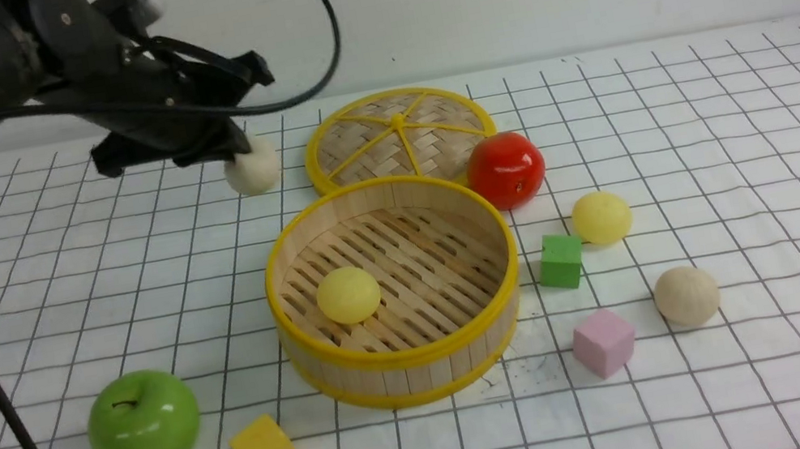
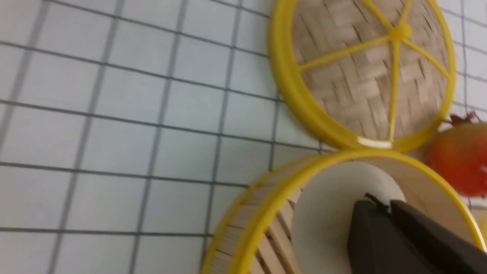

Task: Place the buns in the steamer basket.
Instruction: Use the left arm to put the steamed stuffed bun into the steamer, then use the right arm to grab a steamed stuffed bun

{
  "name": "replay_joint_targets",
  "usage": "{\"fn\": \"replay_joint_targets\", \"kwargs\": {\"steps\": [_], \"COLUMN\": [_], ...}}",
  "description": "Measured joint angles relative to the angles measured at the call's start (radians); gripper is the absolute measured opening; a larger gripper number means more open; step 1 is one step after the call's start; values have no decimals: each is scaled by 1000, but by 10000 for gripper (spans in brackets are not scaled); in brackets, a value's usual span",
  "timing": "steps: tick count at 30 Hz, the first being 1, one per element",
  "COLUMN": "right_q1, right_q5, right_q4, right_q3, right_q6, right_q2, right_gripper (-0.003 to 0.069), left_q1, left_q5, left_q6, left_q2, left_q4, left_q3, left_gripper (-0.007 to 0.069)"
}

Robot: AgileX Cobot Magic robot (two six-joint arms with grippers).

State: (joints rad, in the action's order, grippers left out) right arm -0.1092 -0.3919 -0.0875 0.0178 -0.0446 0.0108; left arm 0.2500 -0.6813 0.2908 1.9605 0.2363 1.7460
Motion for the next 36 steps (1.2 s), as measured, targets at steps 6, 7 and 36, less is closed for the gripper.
{"fn": "replay_joint_targets", "kwargs": {"steps": [6, 7, 36], "right_q1": [0, 0, 0], "right_q5": [0, 0, 0], "right_q4": [0, 0, 0], "right_q3": [0, 0, 0], "right_q6": [0, 0, 0], "right_q2": [0, 0, 0], "right_gripper": [241, 241, 241], "left_q1": [78, 84, 96], "left_q5": [27, 35, -140], "left_q6": [-47, -47, -55], "left_q2": [97, 110, -101], "left_q4": [56, 56, -23], "left_q3": [-2, -2, -2], "left_gripper": [-8, -6, 336]}}
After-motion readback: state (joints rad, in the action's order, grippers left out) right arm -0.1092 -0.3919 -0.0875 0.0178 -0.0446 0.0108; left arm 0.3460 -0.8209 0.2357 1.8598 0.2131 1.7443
